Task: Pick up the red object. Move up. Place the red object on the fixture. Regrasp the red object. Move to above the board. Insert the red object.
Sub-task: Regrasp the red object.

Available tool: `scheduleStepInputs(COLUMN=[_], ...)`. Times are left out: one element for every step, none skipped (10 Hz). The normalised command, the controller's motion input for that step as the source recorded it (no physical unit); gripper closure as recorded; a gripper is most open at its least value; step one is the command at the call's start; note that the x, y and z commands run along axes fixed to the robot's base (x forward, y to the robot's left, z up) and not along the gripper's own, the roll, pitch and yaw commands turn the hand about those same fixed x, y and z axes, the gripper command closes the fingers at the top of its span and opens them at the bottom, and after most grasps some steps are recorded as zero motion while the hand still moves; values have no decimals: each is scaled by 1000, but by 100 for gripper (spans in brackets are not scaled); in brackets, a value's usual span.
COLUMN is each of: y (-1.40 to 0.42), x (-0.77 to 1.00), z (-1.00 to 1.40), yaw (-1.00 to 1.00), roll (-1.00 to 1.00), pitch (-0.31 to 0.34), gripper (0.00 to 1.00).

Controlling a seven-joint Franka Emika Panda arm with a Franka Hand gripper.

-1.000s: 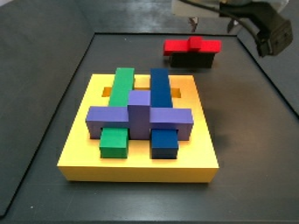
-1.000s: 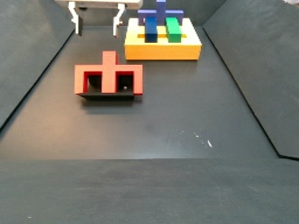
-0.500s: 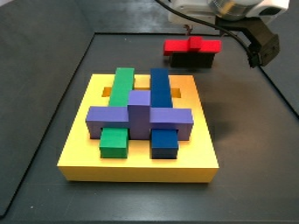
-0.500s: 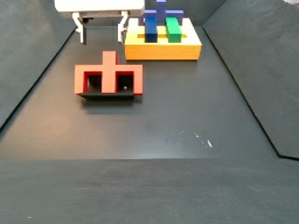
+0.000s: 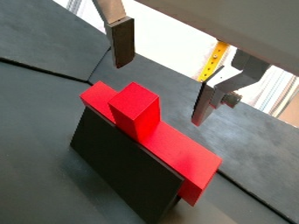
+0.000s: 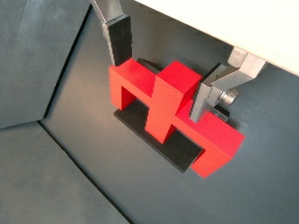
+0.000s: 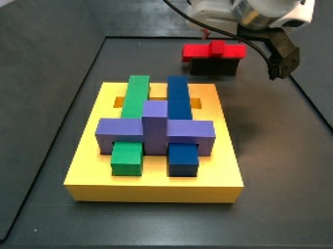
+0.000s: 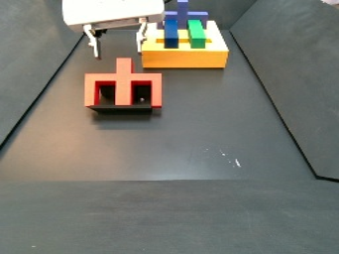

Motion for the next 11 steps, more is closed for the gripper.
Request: scheduleStepInputs(y=[0,0,0,0,0,0,0,0,0,0,0], x=[0,0,0,0,0,0,0,-3,0,0,0], z=[-31,-46,-57,-129,-214,-200,-226,-226,-200,-194,-183], yaw=[0,0,0,9,0,0,0,0,0,0,0], roll=[6,26,37,91,100,0,-57,-140,0,0,29], pitch=[0,0,0,0,-37,0,-69,-143,-100,-74,-49], gripper=[0,0,0,0,0,0,0,0,0,0,0])
